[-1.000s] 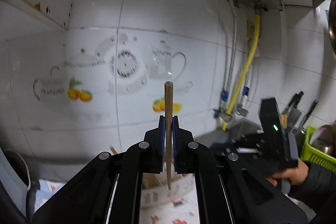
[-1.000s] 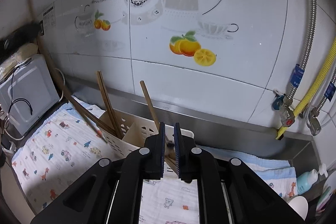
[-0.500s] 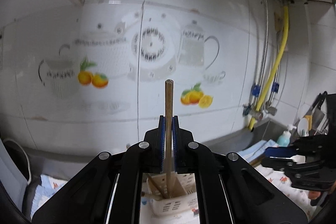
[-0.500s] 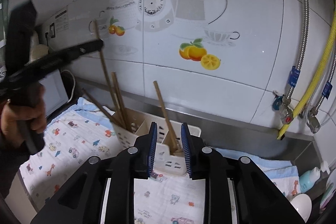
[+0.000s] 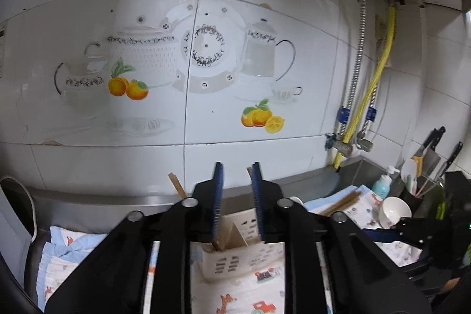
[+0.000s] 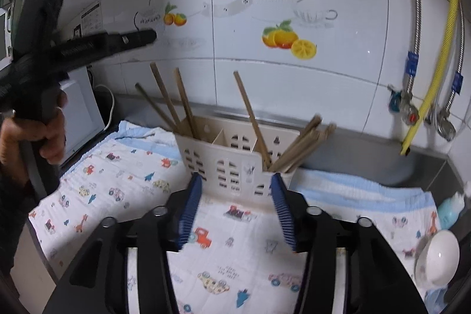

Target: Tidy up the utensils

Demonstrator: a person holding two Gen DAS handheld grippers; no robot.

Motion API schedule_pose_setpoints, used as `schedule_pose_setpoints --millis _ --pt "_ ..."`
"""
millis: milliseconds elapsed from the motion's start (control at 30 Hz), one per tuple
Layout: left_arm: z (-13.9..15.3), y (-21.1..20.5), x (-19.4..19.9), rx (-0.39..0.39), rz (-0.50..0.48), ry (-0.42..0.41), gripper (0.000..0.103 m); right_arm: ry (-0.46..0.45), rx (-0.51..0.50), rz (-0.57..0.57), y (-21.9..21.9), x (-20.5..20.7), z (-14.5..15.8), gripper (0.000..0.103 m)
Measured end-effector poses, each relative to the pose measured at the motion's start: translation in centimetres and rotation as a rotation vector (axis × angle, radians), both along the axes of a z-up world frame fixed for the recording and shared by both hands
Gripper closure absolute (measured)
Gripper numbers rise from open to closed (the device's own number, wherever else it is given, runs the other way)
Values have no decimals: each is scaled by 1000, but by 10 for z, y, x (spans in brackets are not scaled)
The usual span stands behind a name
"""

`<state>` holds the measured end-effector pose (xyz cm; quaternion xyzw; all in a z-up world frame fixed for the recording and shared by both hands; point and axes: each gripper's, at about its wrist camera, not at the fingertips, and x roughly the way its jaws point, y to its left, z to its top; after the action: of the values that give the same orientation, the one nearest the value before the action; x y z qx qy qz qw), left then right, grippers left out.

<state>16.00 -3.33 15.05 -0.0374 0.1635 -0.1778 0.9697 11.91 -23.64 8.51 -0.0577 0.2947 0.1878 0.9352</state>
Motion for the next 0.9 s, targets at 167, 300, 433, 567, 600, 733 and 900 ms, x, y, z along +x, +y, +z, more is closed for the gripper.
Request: schedule_pose_setpoints --millis 167,300,433,567,600,733,900 --pt "-7 5 -33 3 -20 8 58 24 18 -4 5 -18 -16 45" --pt "-22 12 -57 0 -24 29 44 42 36 -6 10 -31 -27 42" --pt "-42 19 -77 7 -3 55 31 49 31 -15 15 -45 -38 35" --pt "-60 28 -92 18 31 78 20 56 25 -28 18 -54 -46 32" --pt "-63 30 -95 16 37 84 18 58 23 -32 18 -56 -48 32" --pt "-78 37 -110 34 80 108 8 60 20 -61 18 -66 -54 27" --pt "-94 43 -125 46 105 132 5 61 10 -93 17 -74 -59 23"
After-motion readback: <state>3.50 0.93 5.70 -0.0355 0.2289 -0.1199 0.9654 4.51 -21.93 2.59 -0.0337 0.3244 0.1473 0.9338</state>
